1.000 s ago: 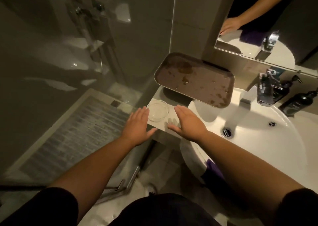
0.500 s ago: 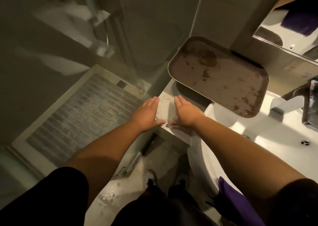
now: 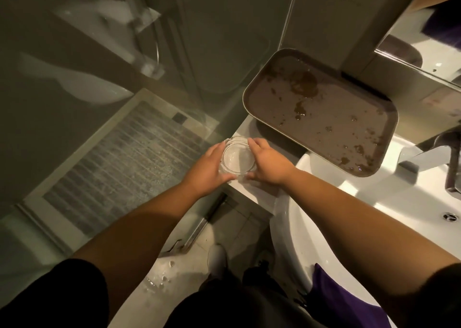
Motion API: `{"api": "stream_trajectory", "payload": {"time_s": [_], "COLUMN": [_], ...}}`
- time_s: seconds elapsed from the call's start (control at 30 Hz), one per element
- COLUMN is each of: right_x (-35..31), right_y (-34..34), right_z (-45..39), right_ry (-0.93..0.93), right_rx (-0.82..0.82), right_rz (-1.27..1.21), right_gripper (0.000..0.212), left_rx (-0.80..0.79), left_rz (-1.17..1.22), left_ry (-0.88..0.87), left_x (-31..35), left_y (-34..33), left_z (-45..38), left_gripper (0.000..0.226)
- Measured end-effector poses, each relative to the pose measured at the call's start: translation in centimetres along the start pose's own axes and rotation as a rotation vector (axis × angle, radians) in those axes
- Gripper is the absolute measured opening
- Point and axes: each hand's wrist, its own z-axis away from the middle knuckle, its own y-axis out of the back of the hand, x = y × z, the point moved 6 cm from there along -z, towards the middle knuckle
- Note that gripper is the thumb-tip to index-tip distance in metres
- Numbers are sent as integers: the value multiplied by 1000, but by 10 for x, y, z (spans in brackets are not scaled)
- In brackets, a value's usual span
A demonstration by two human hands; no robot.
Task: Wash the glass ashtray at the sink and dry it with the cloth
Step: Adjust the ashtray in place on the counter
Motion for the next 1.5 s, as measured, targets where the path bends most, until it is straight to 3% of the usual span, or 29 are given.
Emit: {"api": "stream_trajectory", "payload": {"time_s": [0.33, 0.47, 0.63, 1.0, 1.5], "right_x": [-5, 13, 53, 136, 159], "right_y": [75, 114, 157, 188, 183], "right_z": [50, 54, 41, -19, -43], "right_ry": [104, 97, 38, -74, -147], "right_rx": [296, 389, 479, 446, 377], "right_rz": [-176, -174, -158, -167, -142], "right_gripper": [94, 96, 96, 89, 102], "left_rx": [125, 171, 118, -14, -43], "left_rz": [-46, -55, -66, -140, -215], "left_ry": [-176, -253, -314, -293, -271], "left_x": [56, 93, 135, 152, 145], "left_y": [41, 54, 58, 26, 17], "left_z": [-4, -35, -97, -211, -239], "left_gripper": [95, 92, 91, 94, 95]}}
